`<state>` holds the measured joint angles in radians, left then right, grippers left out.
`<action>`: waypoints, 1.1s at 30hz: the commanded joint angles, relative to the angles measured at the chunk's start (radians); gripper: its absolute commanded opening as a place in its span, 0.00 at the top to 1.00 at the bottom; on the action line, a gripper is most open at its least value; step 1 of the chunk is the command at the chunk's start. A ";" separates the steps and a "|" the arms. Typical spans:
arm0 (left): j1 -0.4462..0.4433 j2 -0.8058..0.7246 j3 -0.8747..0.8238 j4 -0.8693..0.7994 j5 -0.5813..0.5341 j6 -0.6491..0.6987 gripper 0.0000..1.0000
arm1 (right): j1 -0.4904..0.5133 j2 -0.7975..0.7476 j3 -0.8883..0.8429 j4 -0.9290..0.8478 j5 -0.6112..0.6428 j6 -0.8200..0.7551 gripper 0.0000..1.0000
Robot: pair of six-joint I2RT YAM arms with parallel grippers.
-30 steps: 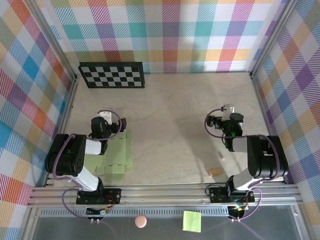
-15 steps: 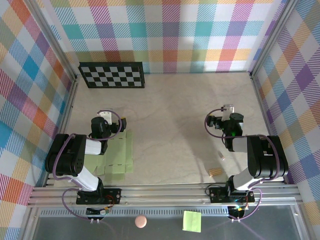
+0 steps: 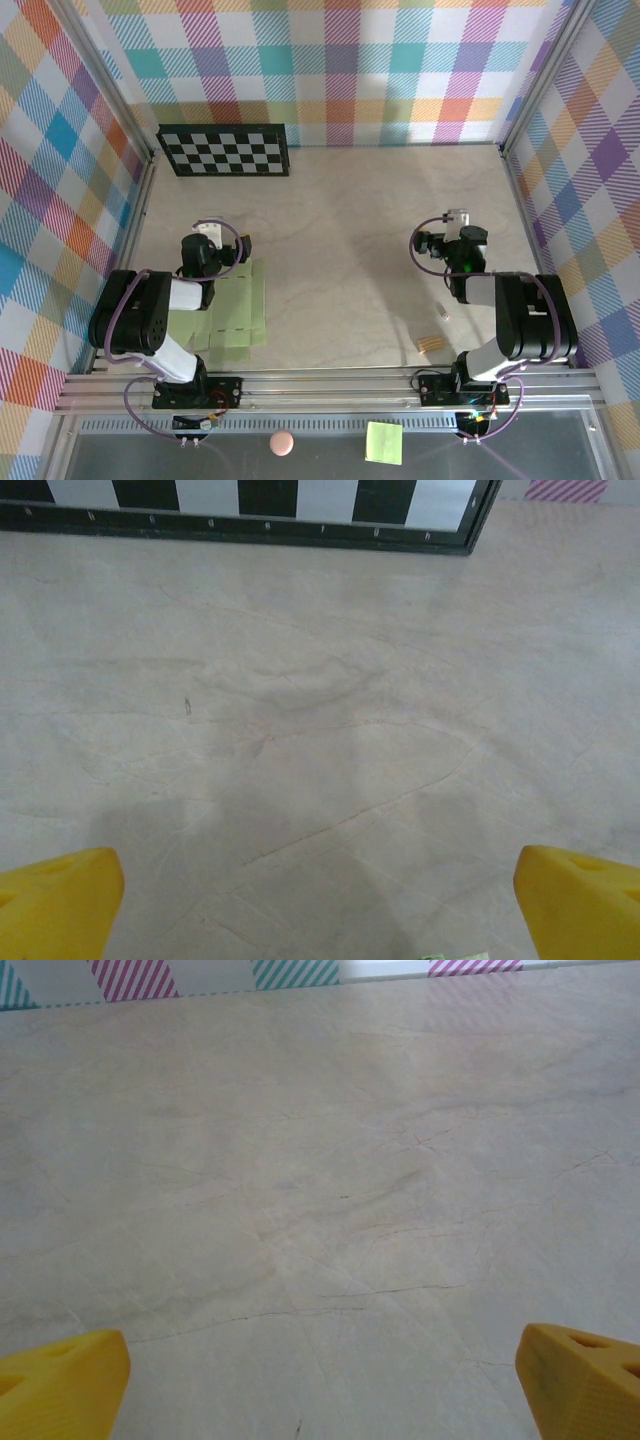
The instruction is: Fold the paper box
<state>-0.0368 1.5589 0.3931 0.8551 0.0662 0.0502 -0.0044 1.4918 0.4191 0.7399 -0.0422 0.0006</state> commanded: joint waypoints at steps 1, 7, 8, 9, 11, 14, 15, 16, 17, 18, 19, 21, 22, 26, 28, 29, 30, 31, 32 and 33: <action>0.006 -0.098 0.006 -0.053 -0.041 -0.014 0.00 | 0.001 -0.081 0.037 -0.091 0.000 0.012 0.01; -0.028 -0.244 0.083 -0.301 -0.159 -0.046 0.00 | 0.004 -0.180 0.131 -0.338 -0.041 0.032 0.01; -0.030 -0.265 0.098 -0.343 -0.169 -0.063 0.00 | 0.004 -0.192 0.143 -0.373 -0.056 0.040 0.01; -0.036 -0.289 0.119 -0.395 -0.178 -0.085 0.00 | 0.004 -0.202 0.155 -0.400 -0.066 0.050 0.01; -0.040 -0.328 0.164 -0.511 -0.183 -0.156 0.00 | 0.006 -0.221 0.183 -0.467 -0.089 0.079 0.01; -0.046 -0.361 0.235 -0.692 -0.144 -0.255 0.03 | 0.012 -0.239 0.236 -0.589 -0.097 0.152 0.01; -0.051 -0.369 0.256 -0.756 -0.111 -0.285 0.05 | 0.012 -0.241 0.252 -0.626 -0.100 0.183 0.01; -0.060 -0.376 0.272 -0.811 -0.072 -0.311 0.06 | 0.014 -0.243 0.269 -0.671 -0.107 0.223 0.01; -0.073 -0.382 0.289 -0.871 -0.043 -0.327 0.07 | 0.014 -0.242 0.288 -0.715 -0.120 0.262 0.01; -0.085 -0.386 0.304 -0.929 -0.025 -0.342 0.08 | 0.013 -0.239 0.307 -0.752 -0.140 0.293 0.01; -0.102 -0.389 0.321 -0.996 -0.019 -0.361 0.08 | 0.015 -0.237 0.326 -0.798 -0.160 0.320 0.01; -0.136 -0.393 0.343 -1.101 -0.009 -0.387 0.09 | 0.019 -0.236 0.347 -0.855 -0.205 0.347 0.00; -0.154 -0.395 0.346 -1.163 -0.008 -0.406 0.10 | 0.025 -0.239 0.352 -0.874 -0.225 0.355 0.00; -0.214 -0.394 0.332 -1.318 0.005 -0.462 0.10 | 0.037 -0.223 0.358 -0.902 -0.312 0.420 0.01; -0.254 -0.397 0.303 -1.336 0.008 -0.490 0.11 | 0.060 -0.202 0.369 -0.914 -0.344 0.444 0.01; -0.283 -0.397 0.282 -1.336 0.002 -0.505 0.11 | 0.078 -0.189 0.376 -0.922 -0.351 0.449 0.01; -0.308 -0.397 0.268 -1.340 -0.002 -0.517 0.10 | 0.094 -0.182 0.380 -0.928 -0.355 0.453 0.01; -0.331 -0.394 0.256 -1.351 -0.007 -0.533 0.10 | 0.113 -0.173 0.385 -0.934 -0.357 0.455 0.01; -0.354 -0.388 0.249 -1.368 -0.015 -0.551 0.10 | 0.132 -0.166 0.387 -0.936 -0.353 0.459 0.01; -0.372 -0.385 0.244 -1.383 -0.023 -0.565 0.10 | 0.148 -0.161 0.388 -0.938 -0.351 0.461 0.01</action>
<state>-0.3702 1.1805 0.6621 -0.4198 0.0517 -0.4412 0.1070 1.3144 0.7765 -0.1562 -0.3435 0.4198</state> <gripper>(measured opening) 0.896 0.987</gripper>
